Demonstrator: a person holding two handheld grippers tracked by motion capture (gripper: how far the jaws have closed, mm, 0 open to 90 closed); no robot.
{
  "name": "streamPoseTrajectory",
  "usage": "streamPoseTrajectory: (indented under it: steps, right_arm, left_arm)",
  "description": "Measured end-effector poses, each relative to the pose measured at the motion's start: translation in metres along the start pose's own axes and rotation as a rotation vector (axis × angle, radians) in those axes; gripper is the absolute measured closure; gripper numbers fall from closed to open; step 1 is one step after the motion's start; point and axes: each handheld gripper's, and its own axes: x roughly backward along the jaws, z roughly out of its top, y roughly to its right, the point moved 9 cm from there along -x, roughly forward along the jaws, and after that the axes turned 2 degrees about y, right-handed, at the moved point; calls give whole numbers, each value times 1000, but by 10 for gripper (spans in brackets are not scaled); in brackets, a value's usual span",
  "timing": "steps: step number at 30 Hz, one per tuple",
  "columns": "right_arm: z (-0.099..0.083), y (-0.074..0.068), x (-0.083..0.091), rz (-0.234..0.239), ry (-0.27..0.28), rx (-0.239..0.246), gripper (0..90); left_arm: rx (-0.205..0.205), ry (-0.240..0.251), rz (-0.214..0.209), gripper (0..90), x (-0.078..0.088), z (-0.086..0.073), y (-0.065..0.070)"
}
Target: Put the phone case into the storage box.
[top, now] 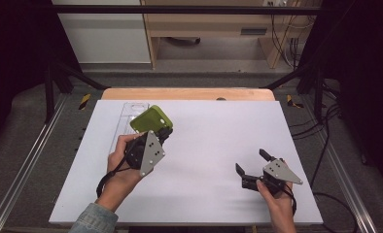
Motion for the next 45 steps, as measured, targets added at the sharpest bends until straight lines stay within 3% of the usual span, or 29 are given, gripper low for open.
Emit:
streamPoseTrajectory:
  steps: [8,16,21,25,27,45]
  right_arm:
    - [0,-2,1,-7,7,0,46]
    - [1,0,0,-21,22,-9,51]
    - [2,-2,-1,-32,2,16,67]
    - [1,-5,-1,-24,-4,16,72]
    - [-1,-6,-2,-23,-6,16,69]
    - [-1,-3,4,9,8,-53,46]
  left_arm:
    - [50,-2,26,877,2,-6,-14]
    - [76,-5,84,876,6,-3,-35]
    - [79,-23,127,876,8,-9,-47]
    - [127,-20,188,877,9,-13,-60]
    - [125,-23,204,877,8,-14,-63]
    - [177,-32,207,876,8,-19,-90]
